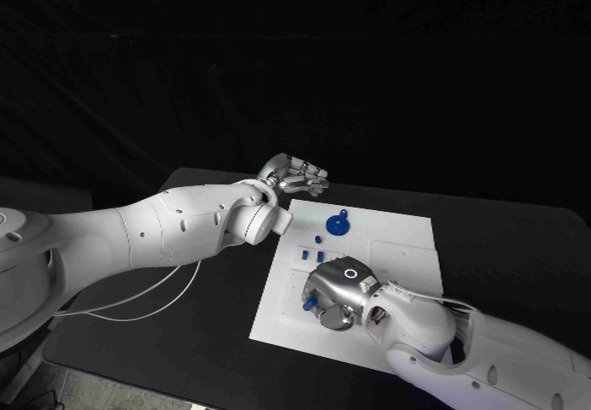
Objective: Assemble the parts on the task board
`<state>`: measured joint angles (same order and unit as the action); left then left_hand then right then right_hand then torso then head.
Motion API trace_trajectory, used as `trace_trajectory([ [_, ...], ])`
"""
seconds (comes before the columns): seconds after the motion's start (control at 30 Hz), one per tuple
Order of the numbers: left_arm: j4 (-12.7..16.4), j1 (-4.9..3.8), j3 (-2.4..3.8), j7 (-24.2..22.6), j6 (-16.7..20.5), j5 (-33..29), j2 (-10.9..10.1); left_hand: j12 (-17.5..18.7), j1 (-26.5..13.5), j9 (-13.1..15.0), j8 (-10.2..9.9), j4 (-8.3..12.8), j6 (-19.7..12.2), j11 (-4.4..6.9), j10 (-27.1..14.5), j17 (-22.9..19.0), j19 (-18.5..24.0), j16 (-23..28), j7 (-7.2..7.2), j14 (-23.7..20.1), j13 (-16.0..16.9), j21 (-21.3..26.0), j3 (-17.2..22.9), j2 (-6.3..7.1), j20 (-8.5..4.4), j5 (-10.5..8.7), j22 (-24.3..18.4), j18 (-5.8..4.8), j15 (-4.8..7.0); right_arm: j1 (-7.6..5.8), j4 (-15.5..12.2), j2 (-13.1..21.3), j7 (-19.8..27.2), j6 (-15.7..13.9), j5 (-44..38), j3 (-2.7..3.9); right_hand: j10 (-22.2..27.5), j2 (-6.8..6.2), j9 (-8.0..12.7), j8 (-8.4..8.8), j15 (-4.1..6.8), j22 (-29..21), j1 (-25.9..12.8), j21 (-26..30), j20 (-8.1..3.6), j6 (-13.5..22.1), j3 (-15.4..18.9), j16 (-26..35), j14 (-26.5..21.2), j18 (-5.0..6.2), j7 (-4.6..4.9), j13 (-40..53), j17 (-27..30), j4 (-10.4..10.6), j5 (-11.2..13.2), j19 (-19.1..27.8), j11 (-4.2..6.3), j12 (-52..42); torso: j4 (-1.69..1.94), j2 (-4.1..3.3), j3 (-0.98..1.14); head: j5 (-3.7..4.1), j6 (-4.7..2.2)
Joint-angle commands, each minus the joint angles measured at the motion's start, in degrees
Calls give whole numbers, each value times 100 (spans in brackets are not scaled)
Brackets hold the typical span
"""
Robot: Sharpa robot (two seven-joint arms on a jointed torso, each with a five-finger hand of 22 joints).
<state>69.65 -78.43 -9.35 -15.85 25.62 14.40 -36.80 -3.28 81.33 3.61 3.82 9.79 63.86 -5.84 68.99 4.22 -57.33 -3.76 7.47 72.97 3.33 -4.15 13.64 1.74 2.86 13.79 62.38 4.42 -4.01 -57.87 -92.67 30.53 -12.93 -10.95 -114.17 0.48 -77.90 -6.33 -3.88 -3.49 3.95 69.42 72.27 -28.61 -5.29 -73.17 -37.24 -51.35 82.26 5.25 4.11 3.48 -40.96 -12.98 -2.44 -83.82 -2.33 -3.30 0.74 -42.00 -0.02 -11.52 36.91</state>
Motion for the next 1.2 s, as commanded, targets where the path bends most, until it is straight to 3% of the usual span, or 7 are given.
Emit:
trace_trajectory([
  [0.03,7,-8,4,-55,-70,-26,10,-21,16,2,-15,-18,13,6,-28,-5,-26,20,1,-11,-2,24,-4,-41,-16,-20,5,68,4,6,28,13,-61,177,-151,-6,-188,54,-9,-20,31,5,4,-5,-39,-34,-23,17,2,100,4,8,-6,-25,-31,-253,165,-20,-1,-1,1,2,-1],
  [0.47,15,-8,4,-48,-83,-26,31,-21,16,2,-15,-18,13,6,-28,-5,-26,20,1,-11,-2,24,-4,-41,-16,-20,5,68,4,6,116,-144,-87,224,-278,-115,-194,59,-8,-19,31,22,-4,9,-39,-38,-23,23,2,99,3,8,-9,-44,-31,-250,166,-20,3,0,-2,13,24],
  [0.9,13,-8,4,-43,-97,-26,42,-21,16,2,-15,-18,13,6,-28,-5,-26,20,1,-11,-2,24,-4,-41,-16,-20,5,68,4,5,110,-260,-142,383,-414,-144,-190,56,-8,-18,22,38,-29,32,-32,-39,-19,27,-1,94,4,7,-12,-46,-31,-245,167,-19,6,2,-7,13,22],
  [1.03,17,-8,4,-37,-101,-26,38,-21,16,2,-15,-18,13,6,-28,-5,-26,20,1,-11,-2,24,-4,-41,-16,-20,5,68,4,5,137,-276,-119,405,-344,-165,-125,20,-8,-17,-20,20,-82,99,13,14,1,36,1,92,21,12,5,-26,-55,-235,151,-22,5,3,-6,8,29],
  [1.2,19,-8,4,-30,-103,-26,30,-21,12,2,-15,-21,0,1,-42,-5,-27,21,4,-23,-2,25,-4,-40,-11,-21,-27,71,0,4,157,-262,-96,363,-238,-181,93,-99,5,-10,-66,-20,-223,185,63,223,303,40,-1,122,52,3,45,55,-256,-246,99,-15,4,1,-2,5,28],
])
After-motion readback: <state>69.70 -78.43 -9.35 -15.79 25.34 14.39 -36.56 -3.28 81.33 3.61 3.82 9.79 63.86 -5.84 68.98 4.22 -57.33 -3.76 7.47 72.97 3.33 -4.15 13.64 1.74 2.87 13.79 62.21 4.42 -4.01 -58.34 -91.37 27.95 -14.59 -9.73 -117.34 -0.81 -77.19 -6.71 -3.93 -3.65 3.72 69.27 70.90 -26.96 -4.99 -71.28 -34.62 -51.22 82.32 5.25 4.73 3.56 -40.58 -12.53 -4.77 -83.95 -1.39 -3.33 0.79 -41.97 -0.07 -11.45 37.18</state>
